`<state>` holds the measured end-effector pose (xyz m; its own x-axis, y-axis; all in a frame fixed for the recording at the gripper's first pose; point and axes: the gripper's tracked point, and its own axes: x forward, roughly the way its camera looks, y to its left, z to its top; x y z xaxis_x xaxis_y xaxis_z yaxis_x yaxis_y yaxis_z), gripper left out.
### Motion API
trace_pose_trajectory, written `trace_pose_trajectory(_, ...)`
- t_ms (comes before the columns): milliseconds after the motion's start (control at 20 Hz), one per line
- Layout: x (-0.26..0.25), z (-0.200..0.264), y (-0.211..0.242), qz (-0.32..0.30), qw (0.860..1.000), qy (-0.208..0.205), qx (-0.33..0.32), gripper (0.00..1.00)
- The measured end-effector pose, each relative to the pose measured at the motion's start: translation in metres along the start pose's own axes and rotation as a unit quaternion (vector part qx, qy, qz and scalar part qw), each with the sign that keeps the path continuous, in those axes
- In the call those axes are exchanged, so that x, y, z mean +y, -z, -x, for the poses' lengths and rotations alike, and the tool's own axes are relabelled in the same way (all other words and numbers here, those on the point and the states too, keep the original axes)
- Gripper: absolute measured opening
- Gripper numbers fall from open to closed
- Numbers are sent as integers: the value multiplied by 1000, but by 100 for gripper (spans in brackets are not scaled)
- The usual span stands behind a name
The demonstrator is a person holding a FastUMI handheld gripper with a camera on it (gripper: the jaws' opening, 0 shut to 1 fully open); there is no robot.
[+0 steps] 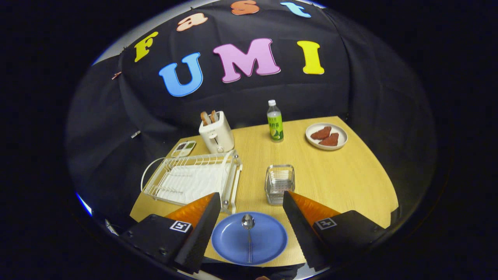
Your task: Take the plate from the dish rack, then take the spoon from the basket and place it into the plate.
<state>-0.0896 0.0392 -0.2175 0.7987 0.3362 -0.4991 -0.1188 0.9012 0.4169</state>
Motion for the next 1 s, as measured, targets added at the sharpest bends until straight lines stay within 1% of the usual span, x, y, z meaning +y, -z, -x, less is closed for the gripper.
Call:
trace_pose_trajectory(200,-1,18,-59,24,998,12,-57,99)
trace_pose_trajectory(450,-4,37,-110,57,990,40,-120,99)
trace_pose_trajectory(550,-5,45,-125,76,986,53,-140,99)
trace_pose_trajectory(750,-2,60,-148,92,978,68,-172,99)
trace_pose_trajectory(1000,7,79,-179,86,973,66,-202,99)
